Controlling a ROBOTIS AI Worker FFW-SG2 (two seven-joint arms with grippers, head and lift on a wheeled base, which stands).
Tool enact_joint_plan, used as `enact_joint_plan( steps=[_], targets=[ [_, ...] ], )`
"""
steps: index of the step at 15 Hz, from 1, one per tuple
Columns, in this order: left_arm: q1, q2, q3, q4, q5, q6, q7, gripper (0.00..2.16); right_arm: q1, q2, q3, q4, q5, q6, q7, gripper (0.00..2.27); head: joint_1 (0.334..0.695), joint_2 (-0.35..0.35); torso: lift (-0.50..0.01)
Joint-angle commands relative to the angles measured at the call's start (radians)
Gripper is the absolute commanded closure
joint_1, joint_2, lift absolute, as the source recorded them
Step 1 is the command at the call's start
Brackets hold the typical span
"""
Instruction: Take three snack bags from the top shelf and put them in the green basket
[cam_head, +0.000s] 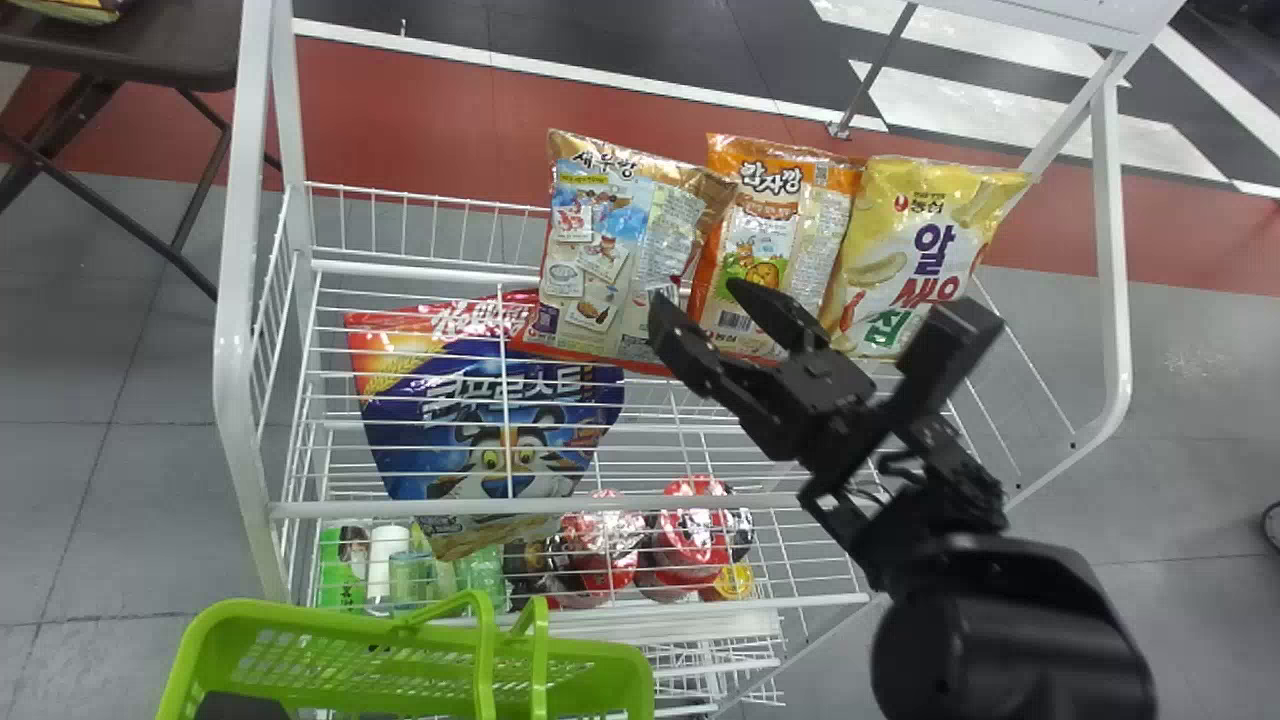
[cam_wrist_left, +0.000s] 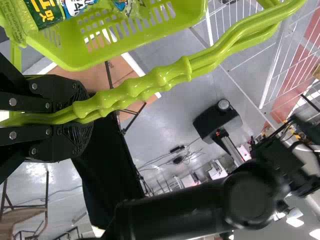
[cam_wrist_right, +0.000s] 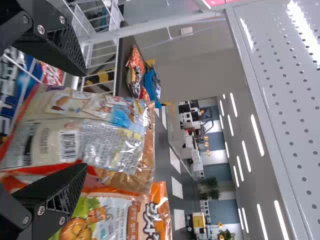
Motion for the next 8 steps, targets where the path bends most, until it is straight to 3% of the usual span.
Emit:
enact_joint_plan(
  steps=[1,3,4,5,6,7,8],
  targets=[
    [-0.003,0.001,0.012,0.003,0.002,0.001,-0.01,2.02,-0.076,0.004,0.053,0.07,0.055,0.002,-0.056,0.21,0.695,-0.35,-0.038],
    [-0.012,0.001,0.023,0.017,0.003,-0.002,-0.013,2.02,-0.144,0.004,0.093,0.144,0.117,0.005,-0.094,0.23,0.695,-0.35,-0.038],
    [-0.017,0.001,0.028,0.022,0.008,-0.002,-0.014,2.02,-0.178,0.004,0.102,0.179,0.143,0.023,-0.094,0.44,0.695,-0.35,-0.038],
    [-0.017,0.001,0.032,0.022,0.009,-0.002,-0.014,2.02,-0.205,0.004,0.116,0.211,0.159,0.063,-0.088,0.9,0.695,-0.35,-0.038],
    [-0.02,0.001,0.037,0.022,0.011,-0.002,-0.017,2.02,-0.218,0.004,0.127,0.222,0.165,0.091,-0.082,1.54,0.695,-0.35,-0.038],
    [-0.021,0.001,0.04,0.023,0.014,-0.002,-0.02,2.02,-0.221,0.004,0.129,0.224,0.163,0.115,-0.068,1.92,0.695,-0.35,-0.038],
    [-0.023,0.001,0.041,0.023,0.014,0.001,-0.02,2.02,-0.221,0.004,0.133,0.222,0.163,0.127,-0.053,2.05,0.695,-0.35,-0.038]
  ],
)
